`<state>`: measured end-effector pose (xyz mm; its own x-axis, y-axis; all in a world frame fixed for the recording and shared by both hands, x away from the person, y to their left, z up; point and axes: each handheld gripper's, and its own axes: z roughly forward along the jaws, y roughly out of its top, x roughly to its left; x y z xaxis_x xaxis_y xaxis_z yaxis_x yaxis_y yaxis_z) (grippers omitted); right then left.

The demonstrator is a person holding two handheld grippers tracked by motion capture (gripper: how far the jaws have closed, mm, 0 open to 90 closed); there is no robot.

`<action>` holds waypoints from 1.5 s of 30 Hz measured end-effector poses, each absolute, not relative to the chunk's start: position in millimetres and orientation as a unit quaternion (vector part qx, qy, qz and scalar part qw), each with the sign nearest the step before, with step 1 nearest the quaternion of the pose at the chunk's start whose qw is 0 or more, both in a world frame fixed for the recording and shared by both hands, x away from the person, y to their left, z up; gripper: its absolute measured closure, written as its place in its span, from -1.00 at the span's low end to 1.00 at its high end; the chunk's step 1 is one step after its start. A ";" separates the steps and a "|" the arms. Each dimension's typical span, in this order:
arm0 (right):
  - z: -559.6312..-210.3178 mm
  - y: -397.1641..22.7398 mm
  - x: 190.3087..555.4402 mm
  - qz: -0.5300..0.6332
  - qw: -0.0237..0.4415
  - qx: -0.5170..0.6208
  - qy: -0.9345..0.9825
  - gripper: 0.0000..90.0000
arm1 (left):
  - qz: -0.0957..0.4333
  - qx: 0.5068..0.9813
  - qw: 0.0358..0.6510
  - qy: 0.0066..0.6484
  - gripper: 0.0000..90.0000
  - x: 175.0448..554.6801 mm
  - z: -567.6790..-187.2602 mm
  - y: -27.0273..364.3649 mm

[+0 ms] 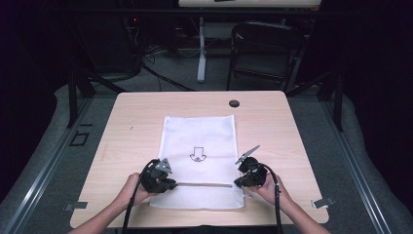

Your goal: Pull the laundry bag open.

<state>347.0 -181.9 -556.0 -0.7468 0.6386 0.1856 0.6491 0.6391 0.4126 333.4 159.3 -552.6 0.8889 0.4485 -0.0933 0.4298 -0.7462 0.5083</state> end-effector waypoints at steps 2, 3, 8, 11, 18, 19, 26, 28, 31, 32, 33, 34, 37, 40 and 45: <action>-555.9 -181.9 346.9 -0.232 0.011 -0.355 -0.906 1.00 | 0.018 0.935 0.266 0.235 0.83 333.2 -552.5 160.0; -556.0 -182.0 346.7 -0.233 0.011 -0.355 -0.905 1.00 | 0.019 0.935 0.263 0.235 0.83 333.3 -552.4 160.8; -556.0 -182.1 346.6 -0.233 0.011 -0.354 -0.905 1.00 | 0.020 0.934 0.263 0.241 0.83 333.4 -552.3 167.0; -556.0 -182.1 347.1 -0.233 0.012 -0.355 -0.905 1.00 | 0.020 0.935 0.259 0.241 0.83 332.7 -551.5 168.5; -555.8 -181.6 346.5 -0.231 0.011 -0.356 -0.905 1.00 | 0.023 0.934 0.260 0.246 0.83 331.7 -549.7 174.8; -555.8 -181.5 346.8 -0.231 0.011 -0.356 -0.906 1.00 | 0.023 0.934 0.259 0.246 0.83 331.5 -549.3 176.1; -556.2 -181.6 347.0 -0.231 0.009 -0.354 -0.906 1.00 | 0.029 0.932 0.261 0.249 0.83 329.6 -547.1 182.0; -556.1 -181.6 347.0 -0.230 0.009 -0.355 -0.906 1.00 | 0.029 0.933 0.260 0.249 0.83 329.5 -547.3 183.2; -556.2 -181.6 346.8 -0.232 0.008 -0.354 -0.906 1.00 | 0.032 0.933 0.257 0.249 0.83 329.9 -546.7 186.3; -556.2 -181.6 346.8 -0.232 0.008 -0.354 -0.906 1.00 | 0.032 0.932 0.259 0.252 0.83 329.6 -546.4 187.3; -556.2 -181.6 346.8 -0.232 0.008 -0.355 -0.906 1.00 | 0.032 0.932 0.260 0.251 0.83 329.5 -546.2 188.3; -556.2 -181.7 346.8 -0.232 0.008 -0.355 -0.906 1.00 | 0.031 0.932 0.258 0.254 0.83 329.1 -546.3 188.9; -556.2 -181.6 346.6 -0.232 0.008 -0.355 -0.906 1.00 | 0.034 0.932 0.257 0.255 0.83 329.3 -546.2 192.2; -556.3 -181.8 346.4 -0.233 0.007 -0.356 -0.905 1.00 | 0.032 0.931 0.257 0.257 0.83 329.3 -546.1 195.1; -556.3 -181.7 346.1 -0.232 0.006 -0.355 -0.906 1.00 | 0.034 0.930 0.257 0.260 0.83 329.0 -545.7 199.6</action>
